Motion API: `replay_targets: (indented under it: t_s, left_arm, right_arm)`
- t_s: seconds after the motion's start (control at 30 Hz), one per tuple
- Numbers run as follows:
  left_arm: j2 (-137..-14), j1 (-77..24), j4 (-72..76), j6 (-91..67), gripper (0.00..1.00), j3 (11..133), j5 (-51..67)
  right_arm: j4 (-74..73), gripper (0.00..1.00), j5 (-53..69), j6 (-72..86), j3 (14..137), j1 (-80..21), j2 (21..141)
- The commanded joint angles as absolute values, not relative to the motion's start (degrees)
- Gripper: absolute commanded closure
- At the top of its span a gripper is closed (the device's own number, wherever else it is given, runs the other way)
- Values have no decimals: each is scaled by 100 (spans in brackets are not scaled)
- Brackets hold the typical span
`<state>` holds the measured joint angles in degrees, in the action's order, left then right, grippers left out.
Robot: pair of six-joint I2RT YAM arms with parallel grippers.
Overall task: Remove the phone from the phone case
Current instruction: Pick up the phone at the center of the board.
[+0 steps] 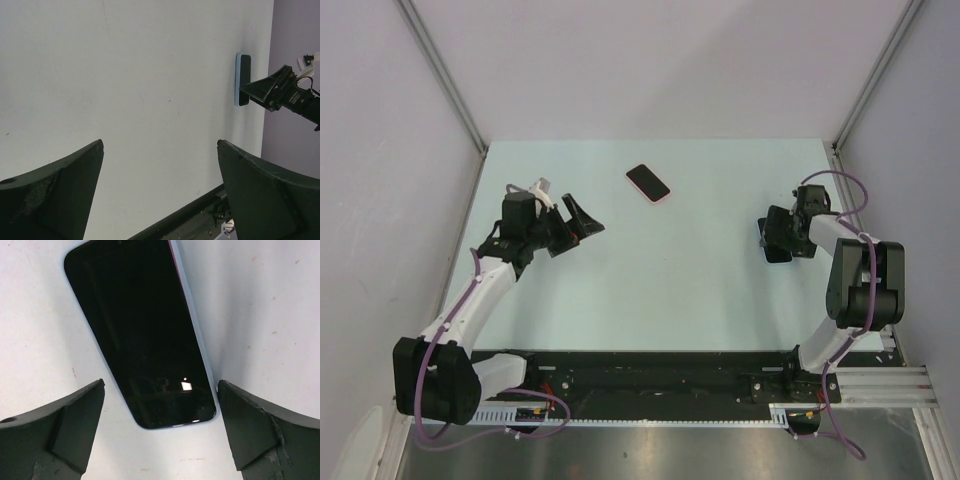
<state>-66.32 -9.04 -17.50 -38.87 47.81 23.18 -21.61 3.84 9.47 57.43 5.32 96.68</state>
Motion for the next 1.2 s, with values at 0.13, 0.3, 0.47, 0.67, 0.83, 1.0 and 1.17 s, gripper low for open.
replay_targets:
  t_s: [0.13, 0.3, 0.47, 0.67, 0.83, 1.0, 1.17]
  left_arm:
    - [-6521, -923, -1740, -3867, 0, 4799, 2408]
    - [-6565, -923, -1740, -3850, 0, 4781, 2443]
    - [-6609, -923, -1749, -3832, 0, 4781, 2461]
    - [-6609, -923, -1793, -3779, 0, 4799, 2478]
    - [-6802, -932, -2213, -3437, 0, 5044, 2268]
    - [-7258, -1001, -2277, -3445, 0, 5396, 2575]
    - [-7856, -1326, -2153, -3612, 0, 5598, 3014]
  right_arm:
    - [-1881, 0, 405, 519, 5968, 107, 9905]
    - [-2021, 0, -331, 457, 5976, -237, 10019]
    - [-2083, 0, -870, 492, 6021, -386, 10178]
    - [-2153, 14, -634, 633, 6047, -343, 10248]
    - [-2276, 58, -221, 826, 6047, -53, 10283]
    - [-2373, 71, 772, 1203, 6029, -44, 10020]
    - [-2399, 76, 1608, 1739, 5915, -324, 9678]
